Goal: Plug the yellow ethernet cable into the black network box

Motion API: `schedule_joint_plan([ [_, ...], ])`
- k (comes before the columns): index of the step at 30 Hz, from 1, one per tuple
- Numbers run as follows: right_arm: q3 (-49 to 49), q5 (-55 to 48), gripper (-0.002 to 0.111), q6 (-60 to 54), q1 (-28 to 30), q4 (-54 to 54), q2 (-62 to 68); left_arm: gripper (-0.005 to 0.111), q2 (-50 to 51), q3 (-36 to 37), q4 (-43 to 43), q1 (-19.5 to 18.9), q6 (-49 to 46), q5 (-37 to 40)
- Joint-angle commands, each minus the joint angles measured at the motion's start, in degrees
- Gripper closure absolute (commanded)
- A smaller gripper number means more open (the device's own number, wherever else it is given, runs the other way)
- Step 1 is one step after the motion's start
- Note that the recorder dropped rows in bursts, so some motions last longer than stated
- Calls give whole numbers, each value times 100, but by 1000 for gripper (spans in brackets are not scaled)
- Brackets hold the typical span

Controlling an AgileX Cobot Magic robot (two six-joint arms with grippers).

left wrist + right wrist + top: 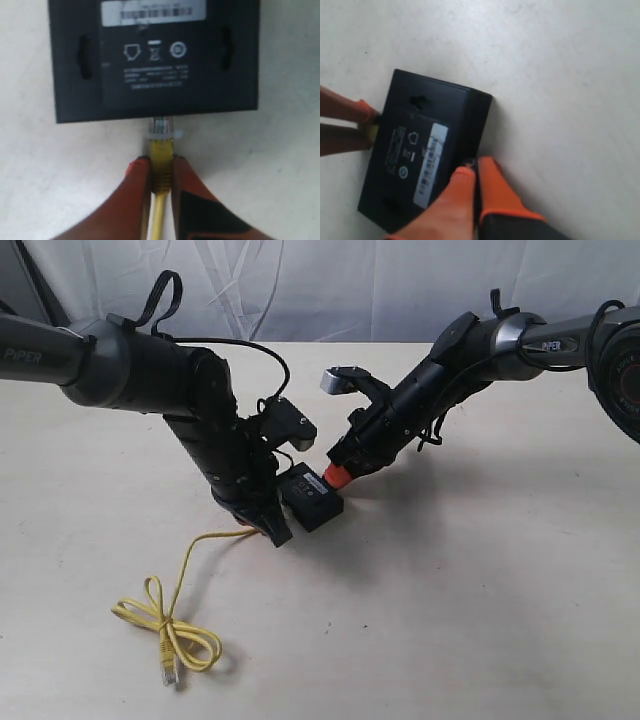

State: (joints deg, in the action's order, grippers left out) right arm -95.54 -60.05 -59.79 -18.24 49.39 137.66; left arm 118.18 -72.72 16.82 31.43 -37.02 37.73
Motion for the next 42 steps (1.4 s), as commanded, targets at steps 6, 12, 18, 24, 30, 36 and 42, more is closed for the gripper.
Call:
schedule_joint_plan([
  [6,37,40,109,7,-49,-141,90,107,39,65,461,11,-260,138],
  [12,37,40,109,6,-49,-152,90,107,39,65,461,11,-238,244],
  [18,37,40,109,6,-49,-152,90,107,39,65,426,11,-67,292],
  [24,37,29,109,6,-49,-152,90,107,39,-80,261,11,252,362],
  [30,37,-32,109,6,-49,-163,90,107,39,-152,261,11,252,388],
  [36,37,-104,109,6,-49,-198,90,107,39,-157,283,11,252,400],
  [42,37,-116,109,6,-49,-318,90,107,39,-157,283,11,252,317],
])
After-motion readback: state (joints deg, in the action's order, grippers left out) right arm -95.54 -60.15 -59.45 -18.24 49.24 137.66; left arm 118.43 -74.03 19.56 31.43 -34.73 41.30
